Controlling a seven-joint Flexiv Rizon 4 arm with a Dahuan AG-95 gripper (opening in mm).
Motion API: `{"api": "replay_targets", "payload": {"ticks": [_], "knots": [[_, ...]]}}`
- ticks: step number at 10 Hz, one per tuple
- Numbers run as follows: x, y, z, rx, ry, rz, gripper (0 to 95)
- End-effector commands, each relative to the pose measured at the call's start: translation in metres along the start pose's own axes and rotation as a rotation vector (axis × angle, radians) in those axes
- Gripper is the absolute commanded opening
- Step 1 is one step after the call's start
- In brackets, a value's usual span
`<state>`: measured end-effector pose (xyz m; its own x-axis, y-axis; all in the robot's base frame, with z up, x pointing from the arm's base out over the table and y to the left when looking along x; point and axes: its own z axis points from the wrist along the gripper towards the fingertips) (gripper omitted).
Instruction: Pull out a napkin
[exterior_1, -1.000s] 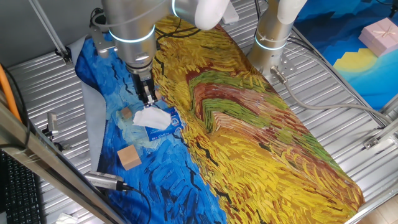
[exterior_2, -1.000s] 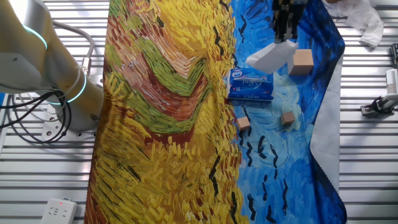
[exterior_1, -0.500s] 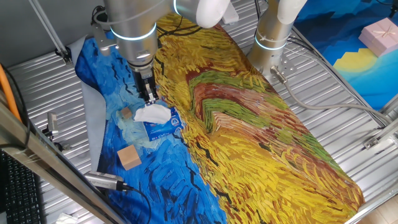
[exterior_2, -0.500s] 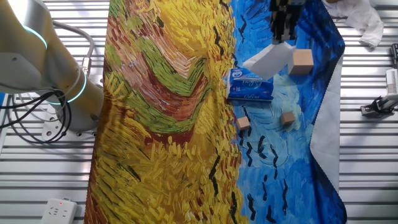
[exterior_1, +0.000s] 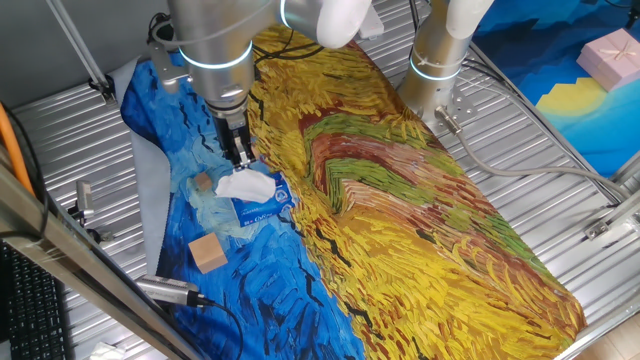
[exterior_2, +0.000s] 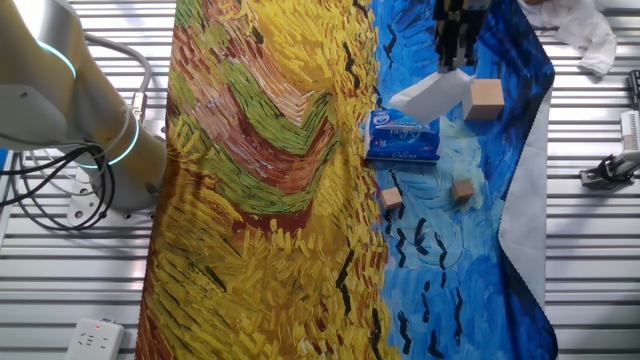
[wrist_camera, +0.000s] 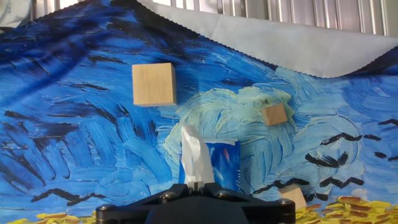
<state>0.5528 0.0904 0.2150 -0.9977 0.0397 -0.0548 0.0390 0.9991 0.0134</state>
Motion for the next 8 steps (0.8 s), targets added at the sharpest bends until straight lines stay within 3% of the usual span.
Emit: {"api": "replay_targets", "payload": {"ticks": [1,6,8], "knots": [[-0.0001,-0.0001,0.0001,0.001,0.0,-0.001,0.0],[-0.0001,-0.0001,0.0001,0.002,-0.004,0.012,0.0],[-0.0001,-0.0001,0.0001,-0.016,-0.018,0.017,0.0]]}}
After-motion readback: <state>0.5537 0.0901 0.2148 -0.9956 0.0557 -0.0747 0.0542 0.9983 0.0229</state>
